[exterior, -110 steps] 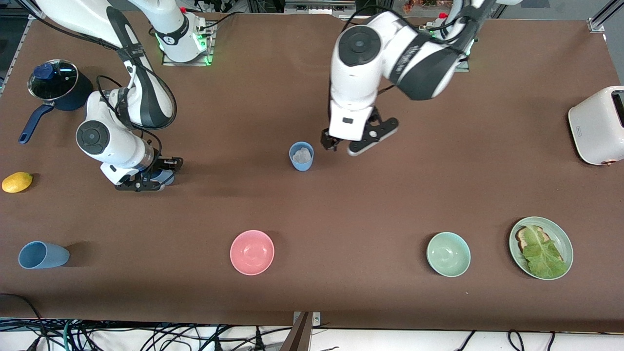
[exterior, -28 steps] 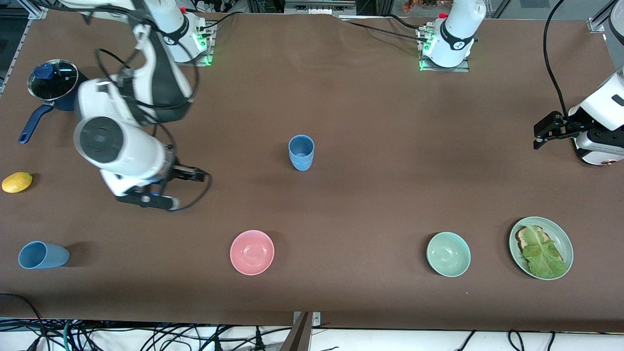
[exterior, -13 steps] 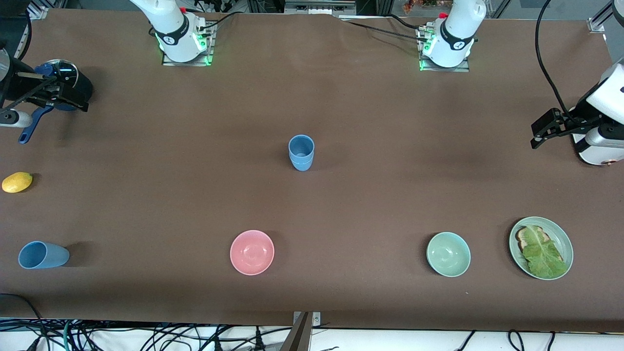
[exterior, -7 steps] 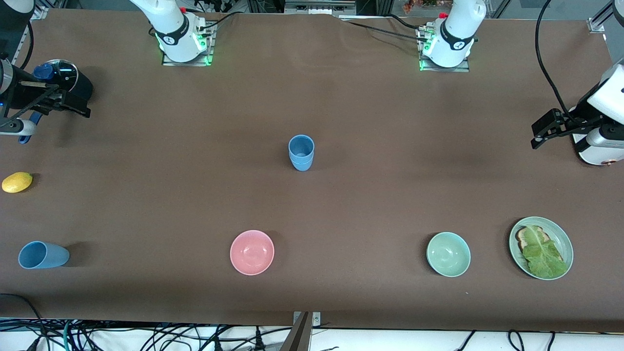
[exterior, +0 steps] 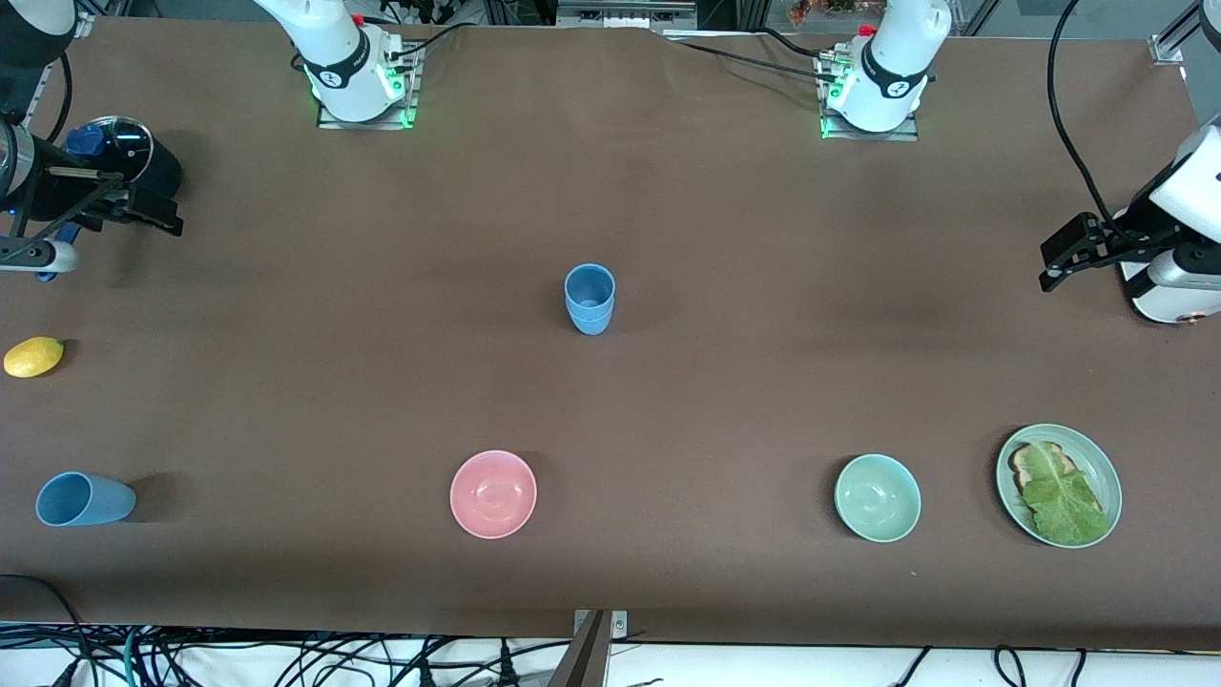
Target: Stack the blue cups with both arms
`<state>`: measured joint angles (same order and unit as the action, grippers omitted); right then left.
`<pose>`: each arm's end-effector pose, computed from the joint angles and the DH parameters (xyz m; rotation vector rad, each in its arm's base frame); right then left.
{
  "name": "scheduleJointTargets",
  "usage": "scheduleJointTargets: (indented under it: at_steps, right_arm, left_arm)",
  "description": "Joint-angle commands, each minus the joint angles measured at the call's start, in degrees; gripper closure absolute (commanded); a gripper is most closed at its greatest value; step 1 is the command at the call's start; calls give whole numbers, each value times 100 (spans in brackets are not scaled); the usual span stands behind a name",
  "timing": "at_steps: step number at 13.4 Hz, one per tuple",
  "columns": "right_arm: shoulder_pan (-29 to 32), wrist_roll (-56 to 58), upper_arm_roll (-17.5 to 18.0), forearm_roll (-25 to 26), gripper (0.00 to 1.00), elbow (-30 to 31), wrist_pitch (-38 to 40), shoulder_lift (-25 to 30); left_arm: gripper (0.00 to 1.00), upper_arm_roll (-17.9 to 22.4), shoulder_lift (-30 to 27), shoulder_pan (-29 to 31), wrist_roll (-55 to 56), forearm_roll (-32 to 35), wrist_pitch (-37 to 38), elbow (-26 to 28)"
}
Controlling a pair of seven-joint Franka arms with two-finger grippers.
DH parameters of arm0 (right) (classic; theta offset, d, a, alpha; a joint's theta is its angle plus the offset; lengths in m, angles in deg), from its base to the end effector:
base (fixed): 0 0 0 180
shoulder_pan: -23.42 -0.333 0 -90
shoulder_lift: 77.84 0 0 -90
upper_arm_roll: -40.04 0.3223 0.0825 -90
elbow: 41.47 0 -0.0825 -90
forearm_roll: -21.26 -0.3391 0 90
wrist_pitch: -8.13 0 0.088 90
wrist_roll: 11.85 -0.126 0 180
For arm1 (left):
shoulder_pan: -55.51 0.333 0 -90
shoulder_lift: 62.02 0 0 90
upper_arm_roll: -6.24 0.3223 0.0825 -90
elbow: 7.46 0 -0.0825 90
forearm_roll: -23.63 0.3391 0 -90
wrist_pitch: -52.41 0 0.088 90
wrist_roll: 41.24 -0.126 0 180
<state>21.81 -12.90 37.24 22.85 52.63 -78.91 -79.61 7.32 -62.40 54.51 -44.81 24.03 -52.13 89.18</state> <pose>0.5056 -0.0138 0.5620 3.1027 -0.0597 -0.2396 0.5317 0.0015 0.5889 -3.1206 0.0970 -0.2255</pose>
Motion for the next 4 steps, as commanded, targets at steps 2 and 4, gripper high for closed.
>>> scheduleJointTargets:
  at_steps: [2,4]
  right_arm:
    - [12,26,7,-97,0,-41,-32,1]
    - [12,26,7,-97,0,-32,-49,1]
  left_arm:
    - [0,6,168,13,32,-93,319,-399]
    - [0,6,335,21,23,-93,609,-777]
